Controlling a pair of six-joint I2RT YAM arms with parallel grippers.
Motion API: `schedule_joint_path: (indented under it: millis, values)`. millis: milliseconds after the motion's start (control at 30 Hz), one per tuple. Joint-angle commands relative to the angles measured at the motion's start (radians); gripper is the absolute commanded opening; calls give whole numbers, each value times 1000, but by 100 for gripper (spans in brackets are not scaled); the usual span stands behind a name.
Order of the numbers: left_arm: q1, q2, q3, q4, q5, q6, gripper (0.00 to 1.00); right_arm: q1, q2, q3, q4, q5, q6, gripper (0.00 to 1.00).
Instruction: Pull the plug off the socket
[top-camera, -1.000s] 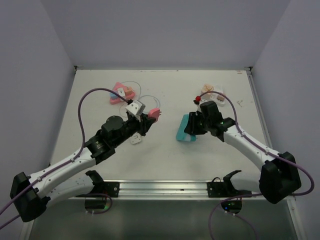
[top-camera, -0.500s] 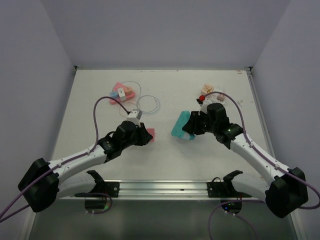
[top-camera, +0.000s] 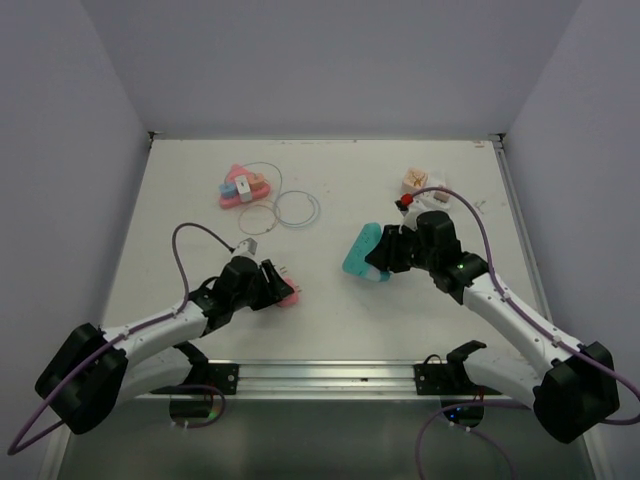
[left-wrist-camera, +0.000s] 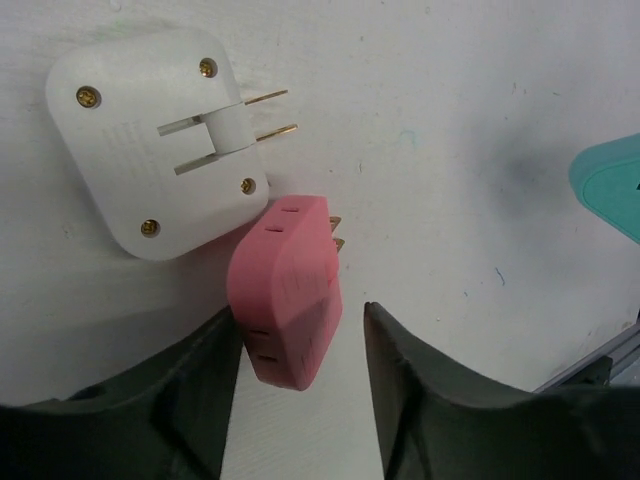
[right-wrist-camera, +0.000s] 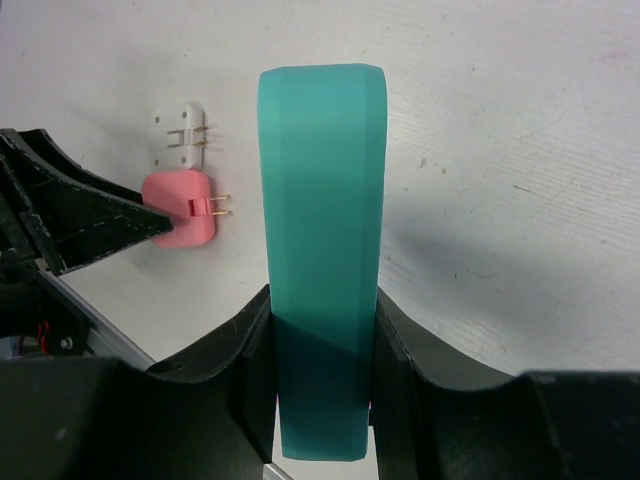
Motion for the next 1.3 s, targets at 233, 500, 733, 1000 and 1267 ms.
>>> schedule_joint_path:
  millis: [233,500,733,1000,1267]
  values:
    - [10,-114,2,-93,-32,-40,88,-7,3,-15,111,4,39,0]
    - [16,-180,196,-309,-141,80,100,-79,10,-35,122,36,69,0]
    - [68,-171,387,-413,-253,291,100,-262,12,-92,181,44,158,0]
    - [199,-132,550,-456,-328,465,100,-565,55,-196,339,-30,373,0]
    - [226,-172,525,-449,-460,557,100,-783,165,-285,529,-38,520,0]
